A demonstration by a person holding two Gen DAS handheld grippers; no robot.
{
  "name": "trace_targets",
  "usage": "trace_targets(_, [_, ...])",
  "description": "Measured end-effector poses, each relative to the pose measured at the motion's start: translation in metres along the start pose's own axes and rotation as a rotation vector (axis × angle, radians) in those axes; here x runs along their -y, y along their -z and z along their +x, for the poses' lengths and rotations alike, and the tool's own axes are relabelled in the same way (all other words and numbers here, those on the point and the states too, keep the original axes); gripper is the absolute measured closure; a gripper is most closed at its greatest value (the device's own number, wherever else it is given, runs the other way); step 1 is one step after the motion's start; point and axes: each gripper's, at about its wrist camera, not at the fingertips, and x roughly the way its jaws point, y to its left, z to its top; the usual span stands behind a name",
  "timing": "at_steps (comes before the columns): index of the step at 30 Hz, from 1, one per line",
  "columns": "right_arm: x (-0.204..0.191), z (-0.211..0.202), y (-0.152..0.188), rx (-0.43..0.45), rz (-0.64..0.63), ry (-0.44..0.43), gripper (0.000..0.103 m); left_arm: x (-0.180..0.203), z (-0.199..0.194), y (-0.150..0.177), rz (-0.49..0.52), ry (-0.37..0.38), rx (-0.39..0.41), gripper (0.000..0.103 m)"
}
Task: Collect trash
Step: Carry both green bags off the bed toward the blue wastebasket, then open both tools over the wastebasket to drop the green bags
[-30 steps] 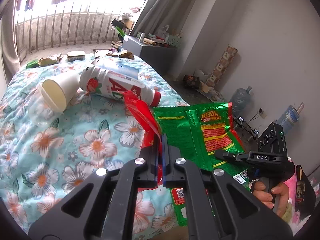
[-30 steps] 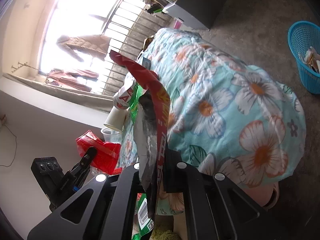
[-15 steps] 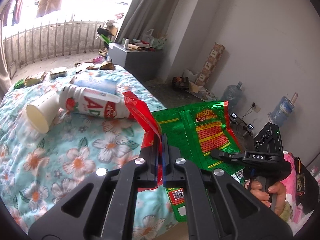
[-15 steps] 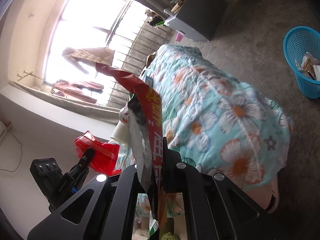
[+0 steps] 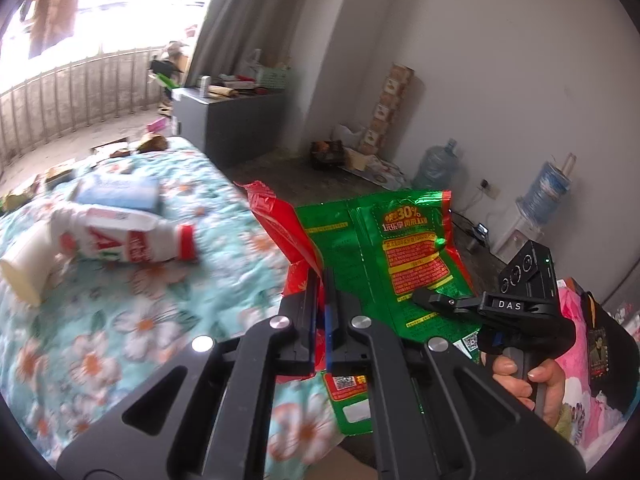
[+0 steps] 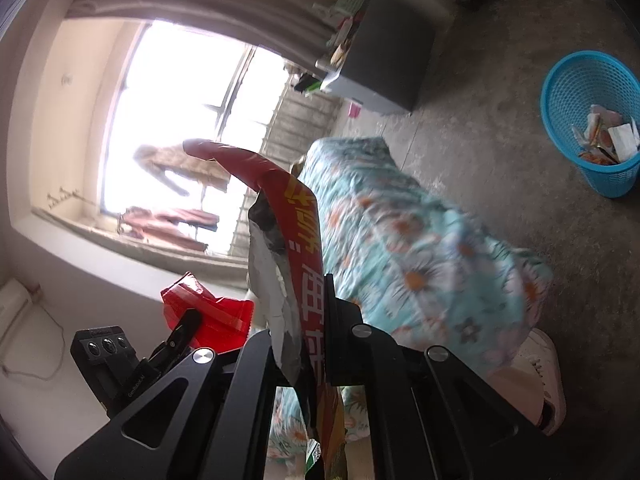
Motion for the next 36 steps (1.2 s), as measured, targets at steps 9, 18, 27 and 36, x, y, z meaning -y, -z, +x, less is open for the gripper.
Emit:
trace_targets(9, [0.057,-0.067,-0.040,0.222,0.132,0.032,0.100,0.066,0.081,-0.041,0.095,0.134,-0.088,0.102])
trace_targets(18, [0.166,-0.106,-0.073,0.425,0.412,0.115,0.100,0.151,0.233,-0.051,0.231,0.201,-0.321,0.102])
trace_targets(27, [0.279,-0.076,-0.117,0.458,0.656,0.178,0.096,0.196,0.381,-0.036,0.274,0.167,-0.488,0.089])
trace_targets(36, [0.348,-0.049,-0.124,0.424,0.776,0.327,0.050,0.185,0.435,-0.024,0.154,0.108,-0.545,0.041])
